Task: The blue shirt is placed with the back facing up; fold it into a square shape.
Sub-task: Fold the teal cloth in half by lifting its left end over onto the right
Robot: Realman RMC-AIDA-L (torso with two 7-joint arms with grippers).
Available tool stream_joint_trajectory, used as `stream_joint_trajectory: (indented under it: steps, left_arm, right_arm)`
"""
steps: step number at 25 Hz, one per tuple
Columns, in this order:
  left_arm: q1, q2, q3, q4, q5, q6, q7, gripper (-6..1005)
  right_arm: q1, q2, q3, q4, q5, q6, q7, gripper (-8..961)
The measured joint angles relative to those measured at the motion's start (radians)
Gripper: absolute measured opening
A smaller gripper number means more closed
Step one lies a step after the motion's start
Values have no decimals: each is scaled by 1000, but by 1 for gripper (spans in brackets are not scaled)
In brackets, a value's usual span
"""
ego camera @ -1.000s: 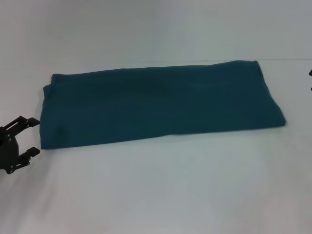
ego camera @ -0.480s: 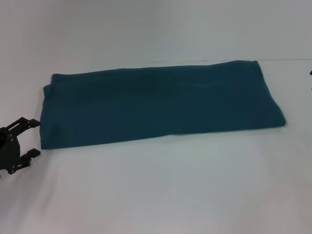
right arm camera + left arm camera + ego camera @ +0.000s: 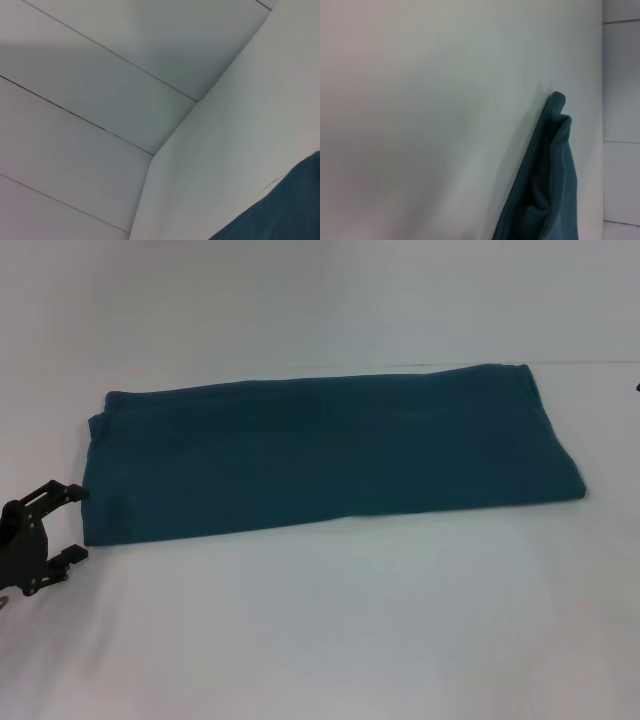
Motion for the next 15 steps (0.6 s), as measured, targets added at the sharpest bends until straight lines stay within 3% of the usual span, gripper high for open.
stream_joint_trajectory:
  steps: [15]
  left_arm:
    - [-14, 2, 0, -13, 0, -17, -6, 884]
  right_arm:
    - [-11, 1, 1, 0, 1, -9, 8, 747]
